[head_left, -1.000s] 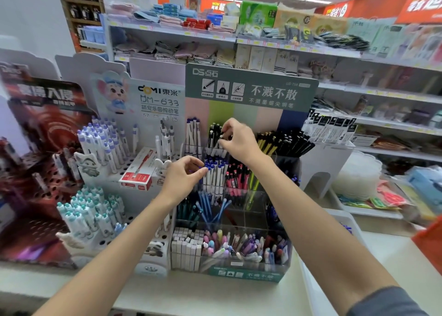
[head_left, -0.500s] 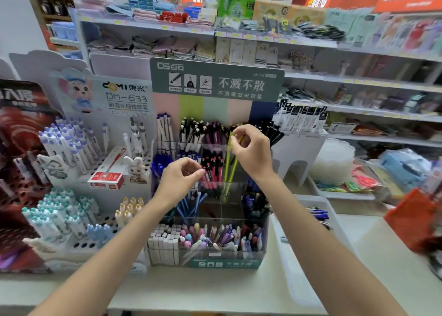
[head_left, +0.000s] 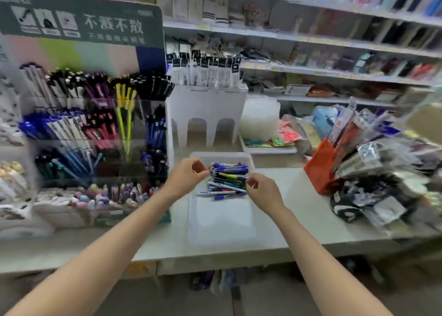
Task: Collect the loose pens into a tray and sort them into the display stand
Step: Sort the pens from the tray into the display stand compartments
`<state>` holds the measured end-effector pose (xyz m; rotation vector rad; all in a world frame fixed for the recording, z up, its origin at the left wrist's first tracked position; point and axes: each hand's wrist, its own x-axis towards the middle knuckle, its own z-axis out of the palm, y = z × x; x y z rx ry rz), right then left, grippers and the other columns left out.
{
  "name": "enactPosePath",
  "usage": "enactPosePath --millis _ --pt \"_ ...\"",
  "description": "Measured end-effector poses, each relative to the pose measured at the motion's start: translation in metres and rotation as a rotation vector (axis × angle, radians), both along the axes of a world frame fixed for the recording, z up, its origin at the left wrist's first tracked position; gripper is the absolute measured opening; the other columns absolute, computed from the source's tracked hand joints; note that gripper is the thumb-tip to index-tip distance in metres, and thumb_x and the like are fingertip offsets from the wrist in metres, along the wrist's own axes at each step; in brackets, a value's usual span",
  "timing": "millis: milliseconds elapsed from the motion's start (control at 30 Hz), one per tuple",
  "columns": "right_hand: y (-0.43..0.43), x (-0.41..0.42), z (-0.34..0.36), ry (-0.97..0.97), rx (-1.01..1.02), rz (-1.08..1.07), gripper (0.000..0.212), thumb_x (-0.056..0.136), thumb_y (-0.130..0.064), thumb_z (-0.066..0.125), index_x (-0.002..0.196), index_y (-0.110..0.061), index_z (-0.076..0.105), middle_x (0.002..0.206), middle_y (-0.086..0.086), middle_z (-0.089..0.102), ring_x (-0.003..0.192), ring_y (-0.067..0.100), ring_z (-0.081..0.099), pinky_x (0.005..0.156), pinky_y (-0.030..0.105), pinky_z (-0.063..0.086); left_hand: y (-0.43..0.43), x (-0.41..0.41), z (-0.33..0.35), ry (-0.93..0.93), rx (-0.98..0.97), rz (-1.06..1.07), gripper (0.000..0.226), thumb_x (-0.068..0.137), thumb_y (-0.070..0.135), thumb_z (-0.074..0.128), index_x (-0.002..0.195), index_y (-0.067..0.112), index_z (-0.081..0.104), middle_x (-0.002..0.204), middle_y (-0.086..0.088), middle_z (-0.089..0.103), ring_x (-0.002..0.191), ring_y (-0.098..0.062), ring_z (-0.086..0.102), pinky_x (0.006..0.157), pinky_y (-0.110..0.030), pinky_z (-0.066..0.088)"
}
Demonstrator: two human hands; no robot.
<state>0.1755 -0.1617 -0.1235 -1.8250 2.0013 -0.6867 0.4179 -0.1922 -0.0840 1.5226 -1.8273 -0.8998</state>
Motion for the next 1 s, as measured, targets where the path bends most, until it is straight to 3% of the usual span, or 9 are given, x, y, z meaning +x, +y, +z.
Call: enactPosePath --millis 100,200,267,367,500,700,833,1000 --pt "0.004 -0.03 -0.023 -0.006 0.07 0.015 0.016 0.086 -0.012 0.063 0.099 -0.013 0.072 0.1 0.008 0.069 0.094 0.024 0.061 0.078 0.031 0.046 -0.011 -0.032 -0.032 -0.096 0.071 -0.019 0.01 0.088 0.023 0.073 0.09 0.014 0.068 0.086 -0.001 0.07 0.083 -0.02 0.065 0.08 -0.035 0.054" --pt "-0.007 -0.044 -0.045 0.048 0.056 0.026 0.028 0.088 -0.02 0.065 0.116 -0.016 0.067 0.117 0.006 0.065 0.108 0.023 0.055 0.093 0.032 0.043 -0.027 -0.051 -0.058 -0.182 0.102 -0.033 0.027 0.088 0.027 0.073 0.11 0.014 0.066 0.105 0.001 0.066 0.097 -0.022 0.064 0.085 -0.034 0.053" --pt "-0.016 -0.049 -0.06 0.091 0.048 0.033 0.041 0.089 -0.029 0.067 0.128 -0.019 0.06 0.132 0.005 0.057 0.121 0.023 0.049 0.101 0.032 0.037 -0.044 -0.064 -0.073 -0.233 0.052 -0.053 0.039 0.087 0.026 0.075 0.122 0.014 0.063 0.118 -0.002 0.062 0.107 -0.023 0.06 0.088 -0.031 0.047" --pt "-0.028 -0.053 -0.078 0.111 0.045 0.051 0.057 0.091 -0.037 0.066 0.142 -0.023 0.046 0.149 0.006 0.04 0.138 0.022 0.034 0.111 0.032 0.026 -0.076 -0.086 -0.096 -0.331 0.002 -0.125 0.059 0.088 0.031 0.074 0.141 0.019 0.05 0.145 -0.003 0.049 0.13 -0.027 0.047 0.106 -0.037 0.04" --pt "-0.036 -0.056 -0.098 0.08 0.081 0.062 0.061 0.094 -0.039 0.062 0.148 -0.022 0.038 0.155 0.004 0.033 0.141 0.021 0.031 0.113 0.029 0.024 -0.117 -0.109 -0.122 -0.557 -0.024 -0.244 0.084 0.087 0.052 0.068 0.154 0.02 0.028 0.162 -0.004 0.027 0.148 -0.026 0.026 0.12 -0.046 0.02" --pt "-0.032 -0.056 -0.12 -0.029 0.07 0.039 0.051 0.099 -0.028 0.055 0.147 -0.02 0.04 0.157 -0.001 0.029 0.139 0.018 0.036 0.111 0.029 0.028 -0.14 -0.116 -0.154 -0.774 -0.096 -0.356 0.087 0.083 0.065 0.063 0.149 0.018 0.032 0.147 -0.002 0.041 0.133 -0.024 0.039 0.111 -0.044 0.031" --pt "-0.032 -0.055 -0.123 -0.055 0.077 0.03 0.048 0.099 -0.027 0.054 0.146 -0.022 0.042 0.157 -0.006 0.026 0.124 0.021 0.05 0.103 0.03 0.04 -0.148 -0.121 -0.151 -0.849 -0.081 -0.41 0.075 0.081 0.068 0.062 0.134 0.019 0.042 0.133 -0.002 0.049 0.122 -0.025 0.047 0.097 -0.043 0.042" --pt "-0.031 -0.056 -0.122 -0.094 0.084 0.03 0.047 0.099 -0.025 0.053 0.145 -0.022 0.042 0.158 -0.008 0.024 0.115 0.022 0.056 0.097 0.034 0.047 -0.151 -0.114 -0.149 -0.672 -0.115 -0.432 0.056 0.079 0.054 0.075 0.118 0.017 0.056 0.116 -0.006 0.063 0.103 -0.028 0.056 0.083 -0.039 0.048"
